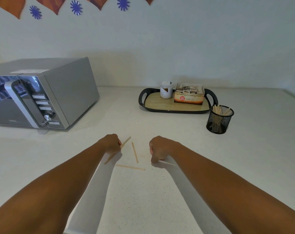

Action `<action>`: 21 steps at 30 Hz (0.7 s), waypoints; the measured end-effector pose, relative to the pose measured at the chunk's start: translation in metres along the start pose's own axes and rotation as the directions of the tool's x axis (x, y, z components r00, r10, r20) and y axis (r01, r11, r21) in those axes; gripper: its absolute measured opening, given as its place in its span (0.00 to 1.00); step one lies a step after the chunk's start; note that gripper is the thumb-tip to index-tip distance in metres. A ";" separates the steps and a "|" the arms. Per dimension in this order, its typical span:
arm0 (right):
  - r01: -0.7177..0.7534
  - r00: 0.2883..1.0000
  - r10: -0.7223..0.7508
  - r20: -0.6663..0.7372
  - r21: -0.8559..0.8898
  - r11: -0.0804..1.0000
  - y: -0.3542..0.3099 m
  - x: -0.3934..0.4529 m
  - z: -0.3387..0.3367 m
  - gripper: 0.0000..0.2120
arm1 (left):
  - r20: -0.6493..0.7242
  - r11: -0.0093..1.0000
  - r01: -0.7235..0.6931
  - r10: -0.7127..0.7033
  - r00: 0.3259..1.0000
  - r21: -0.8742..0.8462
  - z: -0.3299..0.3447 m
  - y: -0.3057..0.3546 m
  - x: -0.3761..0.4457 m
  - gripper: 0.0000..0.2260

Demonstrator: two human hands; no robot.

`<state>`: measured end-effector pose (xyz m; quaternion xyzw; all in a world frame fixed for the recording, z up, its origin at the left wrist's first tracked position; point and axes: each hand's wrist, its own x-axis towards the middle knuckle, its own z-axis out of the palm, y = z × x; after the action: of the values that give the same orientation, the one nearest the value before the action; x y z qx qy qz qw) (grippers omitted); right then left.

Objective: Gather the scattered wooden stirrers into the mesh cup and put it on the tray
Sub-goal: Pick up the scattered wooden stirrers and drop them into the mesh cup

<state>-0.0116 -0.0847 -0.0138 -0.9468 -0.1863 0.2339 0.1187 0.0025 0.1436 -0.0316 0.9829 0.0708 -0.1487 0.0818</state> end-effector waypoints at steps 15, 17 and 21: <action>-0.029 0.994 0.035 -0.100 0.060 0.998 0.025 -0.001 -0.008 0.13 | -0.140 0.969 -0.066 0.033 0.990 -0.238 -0.010 0.033 0.009 0.06; -0.046 0.992 0.053 -0.114 0.068 0.997 0.031 -0.002 -0.007 0.09 | -0.175 0.942 -0.102 0.047 0.983 -0.318 -0.016 0.040 0.011 0.10; -0.057 0.978 0.082 -0.190 0.133 0.989 0.043 -0.005 -0.015 0.11 | -0.209 0.881 -0.189 0.106 0.972 -0.434 -0.025 0.060 0.014 0.08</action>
<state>0.0049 -0.1280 -0.0123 -0.9617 -0.1252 0.1557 0.1879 0.0331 0.0910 -0.0037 0.9489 0.0352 -0.0325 0.3119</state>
